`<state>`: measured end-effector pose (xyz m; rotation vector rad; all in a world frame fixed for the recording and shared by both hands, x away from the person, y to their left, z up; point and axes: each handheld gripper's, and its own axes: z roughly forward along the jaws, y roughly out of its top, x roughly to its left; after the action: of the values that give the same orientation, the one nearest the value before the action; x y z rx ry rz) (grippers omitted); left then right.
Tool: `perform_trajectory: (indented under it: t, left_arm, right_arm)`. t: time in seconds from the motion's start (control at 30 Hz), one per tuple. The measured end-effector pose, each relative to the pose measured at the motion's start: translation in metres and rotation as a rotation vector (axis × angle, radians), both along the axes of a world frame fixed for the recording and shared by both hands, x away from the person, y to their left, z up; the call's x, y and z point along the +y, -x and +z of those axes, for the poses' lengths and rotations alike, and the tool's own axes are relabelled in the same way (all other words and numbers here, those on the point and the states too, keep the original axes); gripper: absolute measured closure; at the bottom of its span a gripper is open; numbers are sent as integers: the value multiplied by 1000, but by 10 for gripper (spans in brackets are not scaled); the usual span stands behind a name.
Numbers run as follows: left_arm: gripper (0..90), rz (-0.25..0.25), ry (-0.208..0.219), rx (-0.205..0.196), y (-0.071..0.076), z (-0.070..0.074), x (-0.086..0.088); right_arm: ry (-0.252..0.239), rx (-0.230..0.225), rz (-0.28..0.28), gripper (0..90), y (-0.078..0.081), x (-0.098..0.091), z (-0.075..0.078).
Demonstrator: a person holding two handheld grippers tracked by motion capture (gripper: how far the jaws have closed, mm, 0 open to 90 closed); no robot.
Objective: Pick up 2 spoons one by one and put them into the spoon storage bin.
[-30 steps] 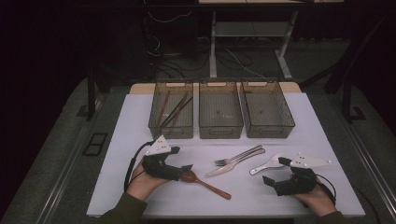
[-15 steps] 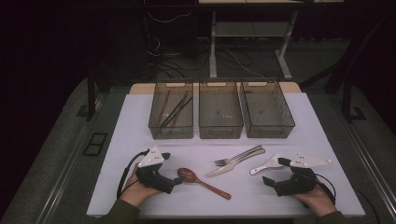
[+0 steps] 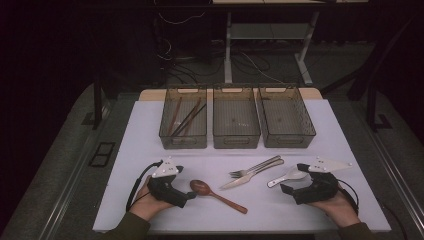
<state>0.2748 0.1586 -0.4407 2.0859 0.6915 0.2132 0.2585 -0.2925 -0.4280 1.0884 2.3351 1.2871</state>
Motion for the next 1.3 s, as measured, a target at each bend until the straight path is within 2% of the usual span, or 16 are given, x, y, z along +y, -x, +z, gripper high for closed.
perform_trajectory:
  t: [0.3,0.6,0.73,0.9,0.97,1.13,1.3]
  left_arm:
    - [0,7,30,-1,-1,2,3]
    - [0,8,34,-2,-1,3,4]
    - [0,11,38,-2,-1,3,6]
    - [0,14,39,-7,-1,4,7]
    - [0,14,37,-8,-1,4,7]
    - [0,10,37,-3,0,4,7]
    - [0,8,35,-2,0,4,6]
  right_arm:
    - [4,-21,-13,14,-22,-9,10]
    - [1,-2,-52,15,-53,-21,14]
    - [-3,11,-62,66,-63,-28,13]
    - [13,44,-75,157,-62,-34,13]
    - [20,51,-73,245,-62,-36,13]
    - [40,67,-67,354,-61,-39,12]
    - [68,96,-61,384,-61,-39,9]
